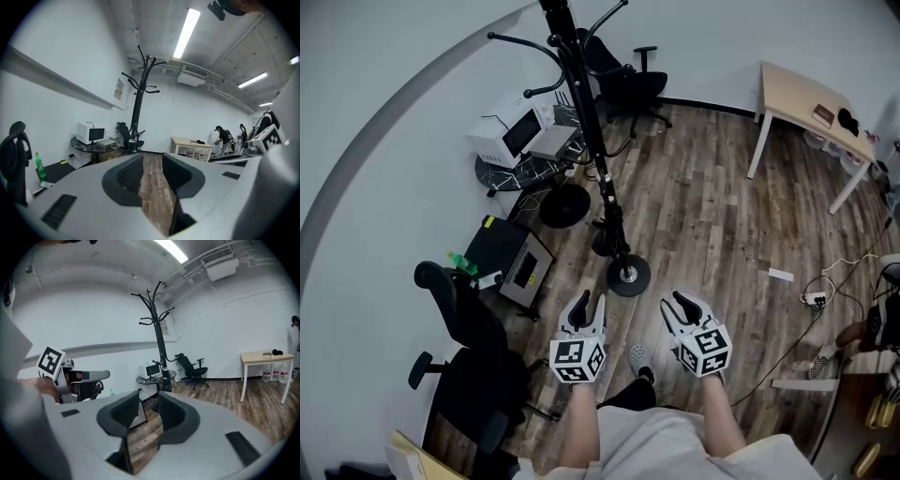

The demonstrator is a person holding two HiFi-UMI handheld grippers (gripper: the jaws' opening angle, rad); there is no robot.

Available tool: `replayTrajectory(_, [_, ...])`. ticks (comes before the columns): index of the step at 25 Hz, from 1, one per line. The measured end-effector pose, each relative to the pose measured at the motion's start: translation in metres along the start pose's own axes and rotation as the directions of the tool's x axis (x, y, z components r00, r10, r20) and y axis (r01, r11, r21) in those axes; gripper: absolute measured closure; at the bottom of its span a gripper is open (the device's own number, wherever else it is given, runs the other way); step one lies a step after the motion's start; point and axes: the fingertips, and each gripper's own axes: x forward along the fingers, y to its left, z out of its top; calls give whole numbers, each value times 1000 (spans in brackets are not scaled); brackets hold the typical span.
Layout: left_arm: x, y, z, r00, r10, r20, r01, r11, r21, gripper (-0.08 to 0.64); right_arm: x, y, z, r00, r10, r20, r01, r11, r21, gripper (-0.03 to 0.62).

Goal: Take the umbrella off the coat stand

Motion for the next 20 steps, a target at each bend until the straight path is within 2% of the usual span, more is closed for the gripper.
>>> replayTrajectory(7, [81,62,39,1000,-16,-3,16,999,28,431,104,-25,43,999,37,29,-38,998,45,456])
replayTrajectory(12, [127,97,57,999,-39,0,39,998,44,431,166,-35,62,998,59,29,-60,997,43,456])
replayTrajectory(20, [169,128,51,997,-75,-21,74,997,-39,431,221,-54,81,999,30,-28,-30,999,13,456])
